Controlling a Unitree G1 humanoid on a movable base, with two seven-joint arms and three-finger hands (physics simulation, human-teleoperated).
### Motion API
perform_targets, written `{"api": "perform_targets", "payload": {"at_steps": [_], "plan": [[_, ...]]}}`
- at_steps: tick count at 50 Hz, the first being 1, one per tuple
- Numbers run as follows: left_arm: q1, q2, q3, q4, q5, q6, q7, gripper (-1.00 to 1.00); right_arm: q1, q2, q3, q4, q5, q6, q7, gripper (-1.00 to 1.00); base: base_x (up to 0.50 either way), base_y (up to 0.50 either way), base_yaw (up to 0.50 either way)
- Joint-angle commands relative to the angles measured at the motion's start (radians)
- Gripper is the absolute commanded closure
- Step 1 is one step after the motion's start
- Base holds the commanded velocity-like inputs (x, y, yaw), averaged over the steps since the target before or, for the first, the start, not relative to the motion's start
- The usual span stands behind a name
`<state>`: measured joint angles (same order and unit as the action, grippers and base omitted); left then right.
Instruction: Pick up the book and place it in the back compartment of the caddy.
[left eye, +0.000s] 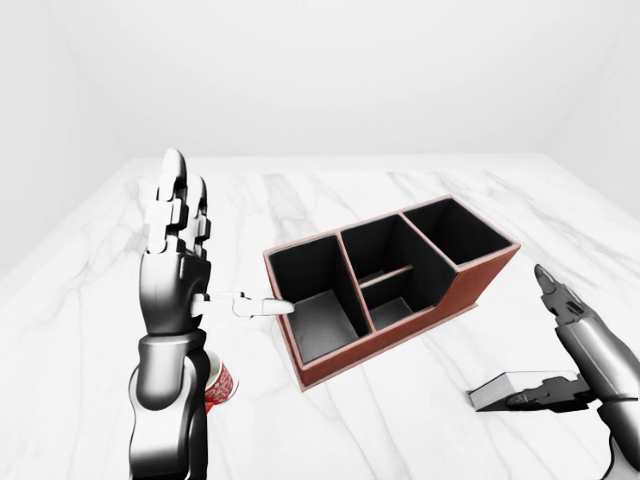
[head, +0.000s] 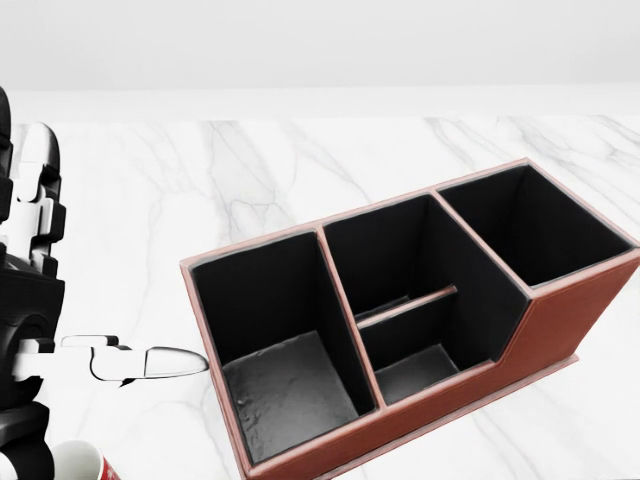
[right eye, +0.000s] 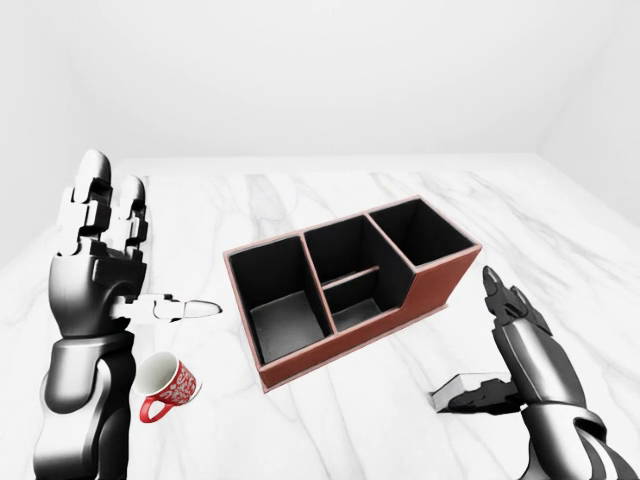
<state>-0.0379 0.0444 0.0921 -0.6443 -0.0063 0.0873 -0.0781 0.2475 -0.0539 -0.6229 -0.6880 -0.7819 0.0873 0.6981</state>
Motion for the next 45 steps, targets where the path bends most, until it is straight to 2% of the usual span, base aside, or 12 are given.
{"api": "perform_targets", "payload": {"at_steps": [1, 45], "plan": [[0.000, -0.001, -0.002, 0.005, 0.003, 0.000, 0.000, -1.00, 0.012, 0.003, -0.044, 0.029, -0.008, 0.000, 0.000, -1.00, 0.00, 0.00, 0.00], [0.005, -0.002, -0.007, 0.014, 0.009, 0.000, -0.001, -1.00, 0.001, -0.051, -0.102, 0.182, 0.005, 0.000, 0.000, -1.00, 0.00, 0.00, 0.00]]}}
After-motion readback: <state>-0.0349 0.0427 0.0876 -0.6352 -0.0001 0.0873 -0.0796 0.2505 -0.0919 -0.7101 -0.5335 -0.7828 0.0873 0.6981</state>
